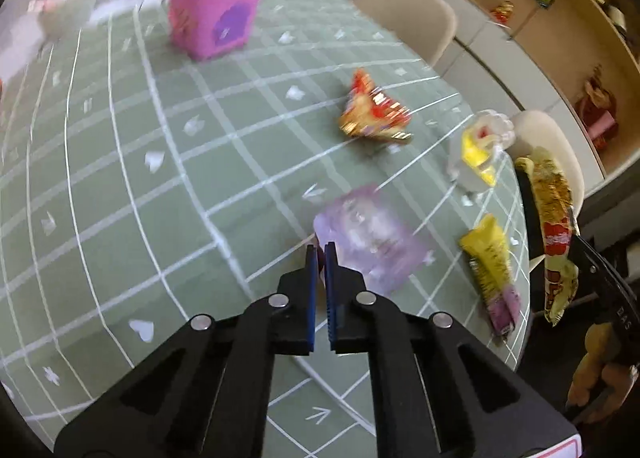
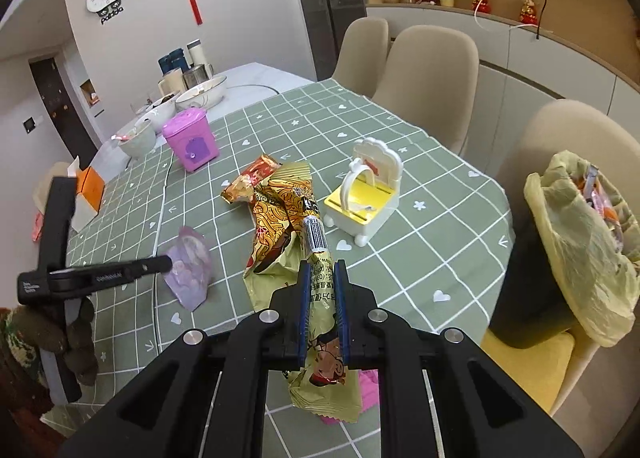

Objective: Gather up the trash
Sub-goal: 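Grasp the clear purple wrapper with the left tool while the right tool grasps the gold wrapper, then carry the purple and gold wrappers to the bin and lower them in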

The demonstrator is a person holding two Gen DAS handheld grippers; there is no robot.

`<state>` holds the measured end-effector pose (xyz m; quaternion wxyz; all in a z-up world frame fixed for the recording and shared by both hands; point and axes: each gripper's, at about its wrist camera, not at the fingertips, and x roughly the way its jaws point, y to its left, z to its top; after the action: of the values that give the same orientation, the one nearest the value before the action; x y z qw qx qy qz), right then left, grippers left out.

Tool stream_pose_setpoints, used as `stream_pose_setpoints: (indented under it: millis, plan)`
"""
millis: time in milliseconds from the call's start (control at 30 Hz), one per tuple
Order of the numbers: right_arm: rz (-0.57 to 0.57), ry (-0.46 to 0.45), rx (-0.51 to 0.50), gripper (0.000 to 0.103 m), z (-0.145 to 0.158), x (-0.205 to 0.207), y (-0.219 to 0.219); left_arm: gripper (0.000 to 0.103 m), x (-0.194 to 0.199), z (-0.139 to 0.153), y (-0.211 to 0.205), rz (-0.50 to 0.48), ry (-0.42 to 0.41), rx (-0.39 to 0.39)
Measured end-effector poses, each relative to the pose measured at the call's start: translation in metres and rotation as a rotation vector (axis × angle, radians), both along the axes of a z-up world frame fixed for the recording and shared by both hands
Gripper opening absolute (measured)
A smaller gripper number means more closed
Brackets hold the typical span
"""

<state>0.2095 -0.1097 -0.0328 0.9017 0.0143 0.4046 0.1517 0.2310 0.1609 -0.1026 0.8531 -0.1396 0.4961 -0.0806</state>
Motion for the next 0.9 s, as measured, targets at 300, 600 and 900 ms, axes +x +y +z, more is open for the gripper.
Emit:
stream_pose_setpoints:
  millis: [300, 600, 900]
  plan:
    - [0.023, -0.021, 0.043, 0.013, 0.003, -0.005, -0.008, 0.004, -0.017, 0.052, -0.027, -0.074, -0.150, 0.103]
    - [0.047, -0.033, 0.086, 0.013, 0.004, -0.009, -0.024, 0.003, -0.032, 0.065, -0.039, -0.055, -0.174, 0.131]
    - [0.053, -0.076, 0.128, 0.013, 0.009, -0.018, -0.044, 0.003, -0.044, 0.086, -0.052, -0.036, -0.217, 0.151]
